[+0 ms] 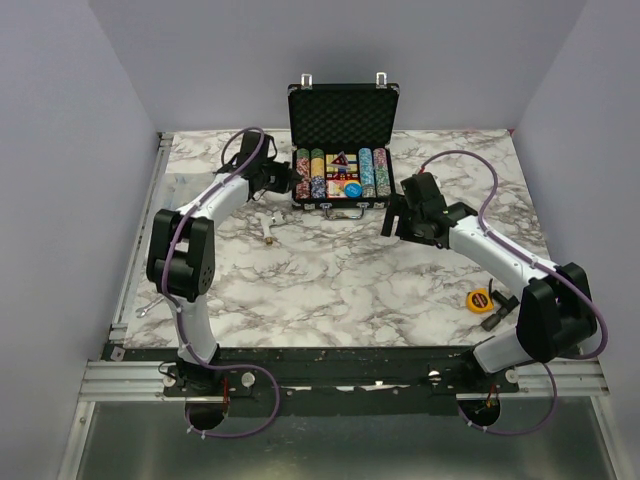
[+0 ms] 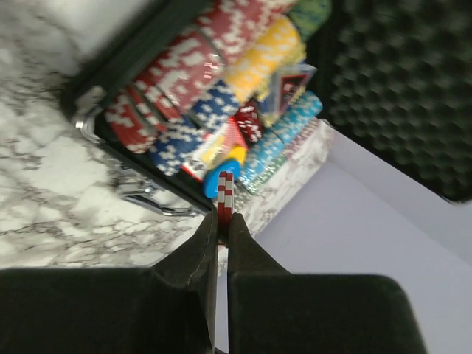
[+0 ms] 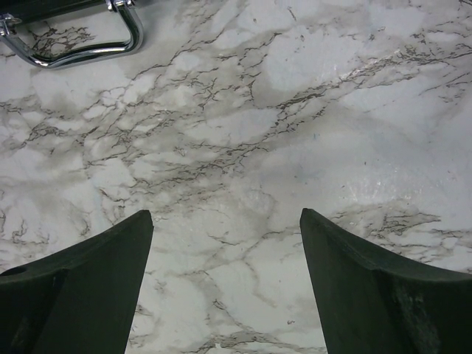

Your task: Pack up texas hold em set

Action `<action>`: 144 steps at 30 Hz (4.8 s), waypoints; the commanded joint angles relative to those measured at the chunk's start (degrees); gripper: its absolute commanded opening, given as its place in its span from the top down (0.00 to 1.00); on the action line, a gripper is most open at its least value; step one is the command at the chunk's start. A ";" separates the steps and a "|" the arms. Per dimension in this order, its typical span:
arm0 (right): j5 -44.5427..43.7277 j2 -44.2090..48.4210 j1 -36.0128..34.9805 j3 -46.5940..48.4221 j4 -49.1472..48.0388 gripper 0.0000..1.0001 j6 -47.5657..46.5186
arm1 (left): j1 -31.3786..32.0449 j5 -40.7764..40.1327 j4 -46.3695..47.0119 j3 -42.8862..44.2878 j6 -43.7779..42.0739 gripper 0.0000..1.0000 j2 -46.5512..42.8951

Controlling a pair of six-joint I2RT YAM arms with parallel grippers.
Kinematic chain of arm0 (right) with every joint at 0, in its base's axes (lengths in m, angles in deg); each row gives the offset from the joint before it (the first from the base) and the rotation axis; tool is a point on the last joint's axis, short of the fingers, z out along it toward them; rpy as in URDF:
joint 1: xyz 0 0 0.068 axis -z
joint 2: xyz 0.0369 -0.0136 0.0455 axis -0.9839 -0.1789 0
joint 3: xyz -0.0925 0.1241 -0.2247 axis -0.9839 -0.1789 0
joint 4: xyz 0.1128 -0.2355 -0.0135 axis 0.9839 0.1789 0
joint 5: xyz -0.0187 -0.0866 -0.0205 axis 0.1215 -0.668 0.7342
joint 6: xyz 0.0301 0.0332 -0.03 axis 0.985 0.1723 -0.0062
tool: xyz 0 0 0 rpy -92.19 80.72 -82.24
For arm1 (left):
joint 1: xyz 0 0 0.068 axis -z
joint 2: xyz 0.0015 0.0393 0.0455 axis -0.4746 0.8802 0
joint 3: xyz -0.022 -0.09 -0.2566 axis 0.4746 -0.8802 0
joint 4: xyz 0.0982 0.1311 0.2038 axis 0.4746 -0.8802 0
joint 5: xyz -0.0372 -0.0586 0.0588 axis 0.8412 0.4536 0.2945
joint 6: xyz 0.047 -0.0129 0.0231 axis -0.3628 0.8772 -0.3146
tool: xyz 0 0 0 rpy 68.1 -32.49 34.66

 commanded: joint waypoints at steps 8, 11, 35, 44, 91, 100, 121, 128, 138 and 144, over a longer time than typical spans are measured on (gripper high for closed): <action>-1.19 -0.17 -0.04 -0.98 -1.57 0.17 -0.87 | 0.13 -0.25 -15.57 3.67 11.37 1.00 4.02; -1.64 -0.04 -0.03 -0.84 -1.52 0.17 -0.90 | 0.17 0.42 -15.72 5.03 11.68 1.00 5.77; -2.17 -0.65 -0.04 -0.81 -1.52 0.17 -0.77 | -0.05 0.29 -19.12 8.78 14.14 1.00 10.95; -2.12 -0.65 -0.04 -0.90 -1.52 0.17 -0.74 | -0.22 0.72 -19.51 10.67 15.04 1.00 12.78; -1.55 0.87 -0.04 -1.25 1.37 0.19 0.87 | -0.17 21.37 18.01 0.23 -46.80 0.76 10.45; -1.43 1.75 -0.04 -1.31 2.08 0.19 1.39 | -4.17 18.09 10.17 0.68 -42.87 0.74 12.60; 3.45 0.50 -0.04 -0.55 1.46 0.20 3.27 | -4.20 28.34 11.42 -0.30 -47.39 0.56 7.15; 16.44 -1.02 -0.21 -1.47 -8.06 0.20 0.78 | -4.26 31.36 13.77 -3.15 -45.33 0.56 1.39; 36.67 -8.88 -0.73 -5.12 -47.24 0.20 12.09 | -3.56 29.83 1.27 -4.64 -55.26 0.25 -21.17; 35.38 -22.41 -1.78 3.25 -54.83 0.34 17.19 | -2.22 22.64 -5.90 -5.47 -60.90 0.02 -31.79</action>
